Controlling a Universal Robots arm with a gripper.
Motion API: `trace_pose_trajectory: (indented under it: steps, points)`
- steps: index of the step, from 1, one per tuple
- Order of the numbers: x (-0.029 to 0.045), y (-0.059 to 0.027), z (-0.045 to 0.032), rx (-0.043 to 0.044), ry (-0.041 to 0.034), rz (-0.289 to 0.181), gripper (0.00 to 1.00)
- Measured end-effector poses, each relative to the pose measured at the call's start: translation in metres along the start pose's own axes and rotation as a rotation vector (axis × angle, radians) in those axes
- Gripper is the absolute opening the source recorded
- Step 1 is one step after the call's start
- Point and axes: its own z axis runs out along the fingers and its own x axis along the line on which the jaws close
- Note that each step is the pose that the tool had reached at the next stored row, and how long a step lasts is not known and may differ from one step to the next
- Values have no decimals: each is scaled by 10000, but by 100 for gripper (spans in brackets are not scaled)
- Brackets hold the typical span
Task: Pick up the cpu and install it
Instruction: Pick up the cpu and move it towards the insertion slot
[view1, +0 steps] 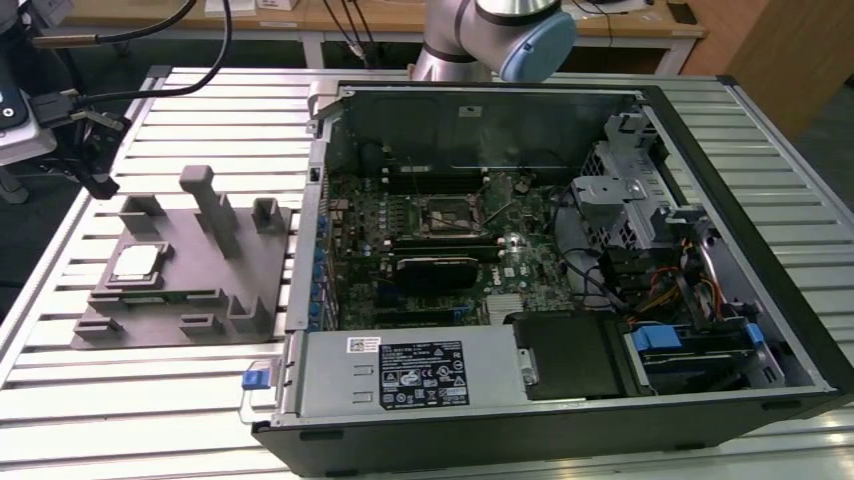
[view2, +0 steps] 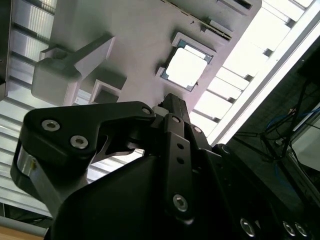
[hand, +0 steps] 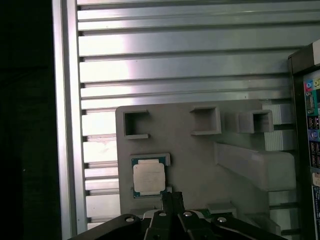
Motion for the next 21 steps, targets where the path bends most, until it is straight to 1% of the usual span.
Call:
trace_pose_trajectory:
  steps: [21]
  points:
    - [5,-7,145,2,2,0,11]
